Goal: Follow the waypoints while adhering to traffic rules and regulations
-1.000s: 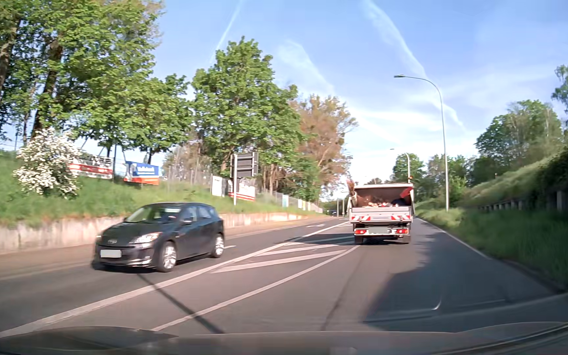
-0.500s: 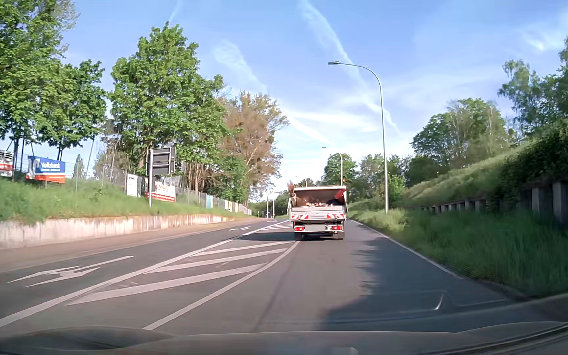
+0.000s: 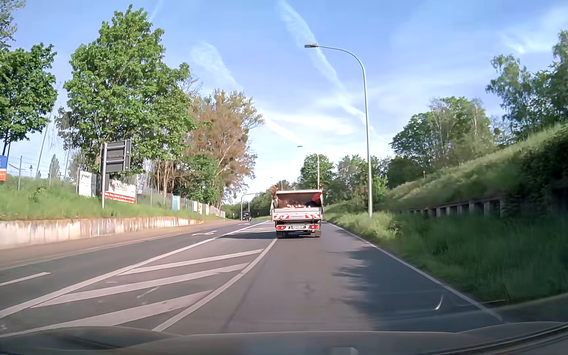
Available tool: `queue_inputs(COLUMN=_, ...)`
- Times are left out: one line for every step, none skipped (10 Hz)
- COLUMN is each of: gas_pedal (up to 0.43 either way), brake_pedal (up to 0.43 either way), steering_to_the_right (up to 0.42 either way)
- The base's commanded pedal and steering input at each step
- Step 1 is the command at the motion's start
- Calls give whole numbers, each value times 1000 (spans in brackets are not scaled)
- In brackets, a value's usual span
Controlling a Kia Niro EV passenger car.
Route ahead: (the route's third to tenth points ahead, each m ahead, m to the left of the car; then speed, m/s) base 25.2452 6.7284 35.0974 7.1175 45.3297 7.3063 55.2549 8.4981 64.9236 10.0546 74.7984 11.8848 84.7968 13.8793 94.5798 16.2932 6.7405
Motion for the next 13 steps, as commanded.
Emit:
queue_inputs(gas_pedal=319, brake_pedal=0, steering_to_the_right=13)
queue_inputs(gas_pedal=331, brake_pedal=0, steering_to_the_right=4)
queue_inputs(gas_pedal=339, brake_pedal=0, steering_to_the_right=-2)
queue_inputs(gas_pedal=339, brake_pedal=0, steering_to_the_right=-3)
queue_inputs(gas_pedal=350, brake_pedal=0, steering_to_the_right=-3)
queue_inputs(gas_pedal=358, brake_pedal=0, steering_to_the_right=-4)
queue_inputs(gas_pedal=358, brake_pedal=0, steering_to_the_right=-3)
queue_inputs(gas_pedal=358, brake_pedal=0, steering_to_the_right=-4)
queue_inputs(gas_pedal=358, brake_pedal=0, steering_to_the_right=-3)
queue_inputs(gas_pedal=358, brake_pedal=0, steering_to_the_right=-4)
queue_inputs(gas_pedal=358, brake_pedal=0, steering_to_the_right=-3)
queue_inputs(gas_pedal=358, brake_pedal=0, steering_to_the_right=-4)
queue_inputs(gas_pedal=358, brake_pedal=0, steering_to_the_right=-3)
